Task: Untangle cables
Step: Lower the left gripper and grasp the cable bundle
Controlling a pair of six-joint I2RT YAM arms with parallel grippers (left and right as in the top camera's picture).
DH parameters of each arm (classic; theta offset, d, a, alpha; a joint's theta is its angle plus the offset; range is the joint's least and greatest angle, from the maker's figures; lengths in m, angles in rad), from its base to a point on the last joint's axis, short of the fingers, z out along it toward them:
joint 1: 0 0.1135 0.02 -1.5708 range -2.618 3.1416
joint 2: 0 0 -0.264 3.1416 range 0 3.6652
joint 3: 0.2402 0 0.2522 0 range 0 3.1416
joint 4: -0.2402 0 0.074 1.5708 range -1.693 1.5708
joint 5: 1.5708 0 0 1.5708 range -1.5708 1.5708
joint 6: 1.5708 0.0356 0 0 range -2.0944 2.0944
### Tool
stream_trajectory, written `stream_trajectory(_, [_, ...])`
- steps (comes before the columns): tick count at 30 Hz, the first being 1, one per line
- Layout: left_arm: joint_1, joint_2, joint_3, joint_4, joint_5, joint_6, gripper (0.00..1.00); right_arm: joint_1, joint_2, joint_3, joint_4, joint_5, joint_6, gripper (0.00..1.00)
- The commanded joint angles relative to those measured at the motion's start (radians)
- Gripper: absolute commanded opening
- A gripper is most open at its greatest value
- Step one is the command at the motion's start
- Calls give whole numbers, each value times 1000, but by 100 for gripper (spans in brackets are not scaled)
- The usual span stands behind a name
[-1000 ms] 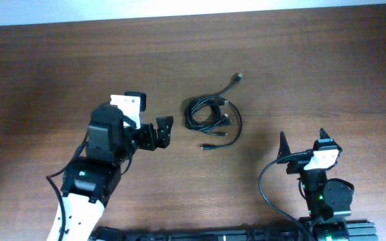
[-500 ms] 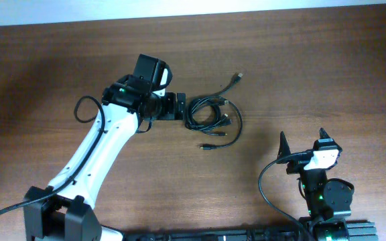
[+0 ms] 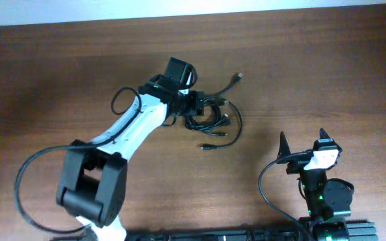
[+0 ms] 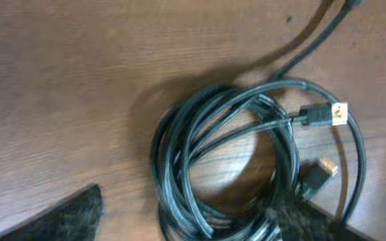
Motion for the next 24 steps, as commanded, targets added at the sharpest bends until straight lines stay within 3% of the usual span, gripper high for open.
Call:
stream_trajectory(1, [-5,93,15,83,-5,2,64,5,-7,-8,-2,12,7,99])
stream_trajectory(2, [-5,116,15,84,-19,2,58,5,-7,-8,-2,12,7,99])
stream_trajectory(5, [-6,161,15,77,-42,2,57,5,-7,-8,-2,12,7,99])
stream_trajectory(8, [-5,181,15,42,-41,2,40,5,-7,-8,-2,12,7,99])
stream_trajectory(9, [-5,181,15,35,-41,2,29,5,-7,-8,-2,12,7,99])
stream_trajectory(10, [-5,180,16,25,-40,2,6,5,-7,-8,-2,12,7,99])
stream_trajectory(11, [-5,179,16,11,-40,2,0,6,-7,-8,-2,12,7,99])
stream_trajectory(13, [2,162,31,-48,-40,2,0,5,-7,-8,-2,12,7,99])
stream_trajectory(15, [15,69,66,-122,-41,-73,0,5,-5,-8,-2,12,7,99])
stream_trajectory(19, [14,-89,66,-311,-41,-540,0,5,-3,-8,-2,12,7,99])
stream_trajectory(21, [13,-87,62,-510,-37,-1052,3,5,-3,-8,-2,12,7,99])
stream_trajectory(23, [-20,-84,61,-597,-34,-1402,6,5,-3,-8,-2,12,7,99])
stream_trajectory(24, [-39,-83,61,-594,-34,-1445,6,5,-3,-8,-2,12,7,99])
